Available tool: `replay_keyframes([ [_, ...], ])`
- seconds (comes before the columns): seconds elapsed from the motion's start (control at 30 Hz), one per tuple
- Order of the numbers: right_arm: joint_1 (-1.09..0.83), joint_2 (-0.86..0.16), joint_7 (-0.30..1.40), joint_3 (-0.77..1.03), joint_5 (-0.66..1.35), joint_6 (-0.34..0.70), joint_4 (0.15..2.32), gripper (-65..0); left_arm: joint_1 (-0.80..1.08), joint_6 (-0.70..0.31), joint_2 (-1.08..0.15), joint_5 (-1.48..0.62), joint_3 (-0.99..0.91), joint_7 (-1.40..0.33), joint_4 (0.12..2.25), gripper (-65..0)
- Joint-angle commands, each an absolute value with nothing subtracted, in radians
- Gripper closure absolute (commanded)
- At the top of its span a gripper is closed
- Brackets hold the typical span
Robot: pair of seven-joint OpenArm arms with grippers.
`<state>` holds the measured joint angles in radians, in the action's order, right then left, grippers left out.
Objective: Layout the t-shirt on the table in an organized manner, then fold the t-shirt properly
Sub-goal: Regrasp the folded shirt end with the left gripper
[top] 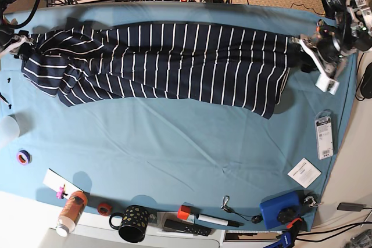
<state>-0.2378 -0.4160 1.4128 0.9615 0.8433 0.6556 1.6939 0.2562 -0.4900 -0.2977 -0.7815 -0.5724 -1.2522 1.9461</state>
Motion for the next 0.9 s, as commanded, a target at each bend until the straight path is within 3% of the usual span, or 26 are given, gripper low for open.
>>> replay_keyframes([
  [0.0, -0.235, -0.443, 1.396, 0.969, 0.857, 0.657, 1.707, -16.0, 0.251, -0.490, -0.315, -0.796, -0.598, -1.221, 1.990, -27.6],
  [0.1, -0.235, -0.443, 1.396, 0.969, 0.857, 0.657, 1.707, -15.9, 0.263, -0.492, -0.316, -0.796, -0.626, -1.125, 2.039, -28.7],
  [0.23, -0.235, -0.443, 1.396, 0.969, 0.856, 0.657, 1.707, -15.9, 0.286, -0.497, -0.313, -0.767, -0.567, -1.075, 2.040, -36.5],
  [0.57, -0.235, -0.443, 1.396, 0.969, 0.856, 0.632, 1.707, -15.9, 0.271, -0.368, -0.303, -0.577, -0.347, -1.046, 2.039, -36.7],
  [0.87, -0.235, -0.443, 1.396, 0.969, 0.856, 0.630, 1.707, -15.9, 0.181, -0.321, -0.230, -0.563, -0.333, -1.109, 1.863, -36.8],
])
